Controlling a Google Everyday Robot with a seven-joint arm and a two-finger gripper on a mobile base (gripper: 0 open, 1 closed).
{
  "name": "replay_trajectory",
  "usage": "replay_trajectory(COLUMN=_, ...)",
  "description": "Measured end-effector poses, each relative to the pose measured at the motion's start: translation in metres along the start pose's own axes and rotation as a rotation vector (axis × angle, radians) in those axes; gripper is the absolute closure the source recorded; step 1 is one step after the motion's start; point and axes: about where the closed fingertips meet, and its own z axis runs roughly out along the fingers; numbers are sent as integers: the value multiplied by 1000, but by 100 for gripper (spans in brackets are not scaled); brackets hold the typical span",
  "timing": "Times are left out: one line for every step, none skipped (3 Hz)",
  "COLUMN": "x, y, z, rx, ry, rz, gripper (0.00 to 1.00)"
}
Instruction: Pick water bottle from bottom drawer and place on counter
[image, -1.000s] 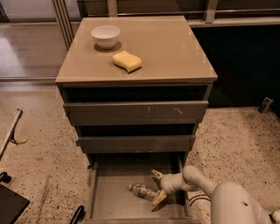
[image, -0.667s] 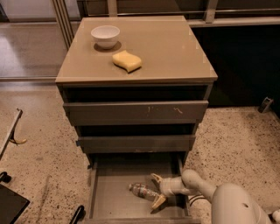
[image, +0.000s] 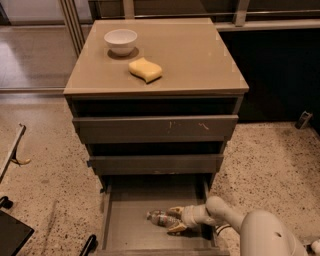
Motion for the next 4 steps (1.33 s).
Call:
replay_trajectory(x=0, y=1, z=1, rx=-1, ry=1, rz=0, gripper=65)
replay_trajectory(x=-1, y=3, z=1, rx=-8, ry=5, rz=-6, gripper=89)
replay_trajectory(x=-11, y=4, z=-8, rx=-5, ry=3, rz=-25, gripper=100)
replay_trajectory(x=-36, y=5, z=-32, rx=2, ry=-8, rz=-69, gripper=100)
